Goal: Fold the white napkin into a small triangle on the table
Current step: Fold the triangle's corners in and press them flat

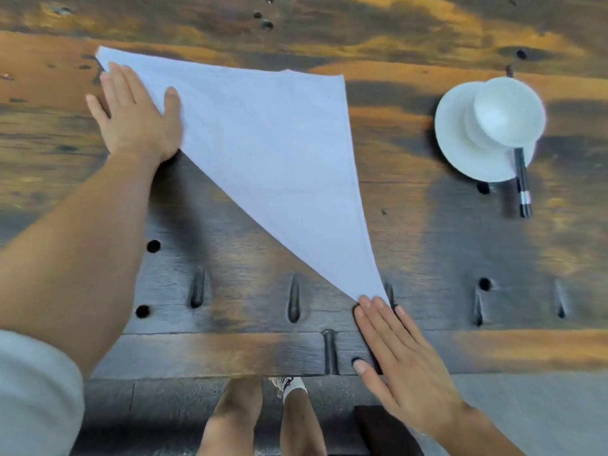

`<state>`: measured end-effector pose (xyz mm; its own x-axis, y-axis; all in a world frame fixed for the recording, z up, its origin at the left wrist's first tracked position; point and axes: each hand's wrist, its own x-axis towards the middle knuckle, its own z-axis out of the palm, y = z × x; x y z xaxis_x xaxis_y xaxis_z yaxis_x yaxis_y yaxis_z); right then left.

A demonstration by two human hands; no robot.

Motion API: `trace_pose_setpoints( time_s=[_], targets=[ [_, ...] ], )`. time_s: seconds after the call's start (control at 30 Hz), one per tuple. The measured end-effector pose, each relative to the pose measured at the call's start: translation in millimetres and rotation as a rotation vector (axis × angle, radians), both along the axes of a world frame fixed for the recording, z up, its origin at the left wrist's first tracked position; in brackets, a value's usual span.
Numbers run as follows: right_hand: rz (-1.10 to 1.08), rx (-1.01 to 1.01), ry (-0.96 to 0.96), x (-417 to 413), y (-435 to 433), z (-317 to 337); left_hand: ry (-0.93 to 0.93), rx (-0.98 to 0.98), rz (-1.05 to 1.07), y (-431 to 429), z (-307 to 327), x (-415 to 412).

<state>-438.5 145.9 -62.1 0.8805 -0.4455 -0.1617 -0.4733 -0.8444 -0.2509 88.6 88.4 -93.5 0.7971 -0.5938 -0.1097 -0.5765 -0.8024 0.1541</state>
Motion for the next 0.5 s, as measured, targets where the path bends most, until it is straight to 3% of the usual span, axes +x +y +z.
trace_pose_setpoints(
  time_s=[0.17, 0.3, 0.4, 0.5],
  targets=[
    [-0.130, 0.079, -0.132, 12, 9, 7, -0.066, -0.345, -0.139, 22, 13, -31],
    [-0.549, 0.240, -0.340, 33, 10, 17, 0.011, -0.350, -0.653, 66, 14, -110],
    [-0.870, 0.277, -0.252, 59, -8, 26, 0.054, -0.402, -0.892, 100, 10, -179],
    [-1.026, 0.405, -0.049, 90, -26, 34, 0.074, -0.384, -0.882, 122, 6, -219]
  ],
)
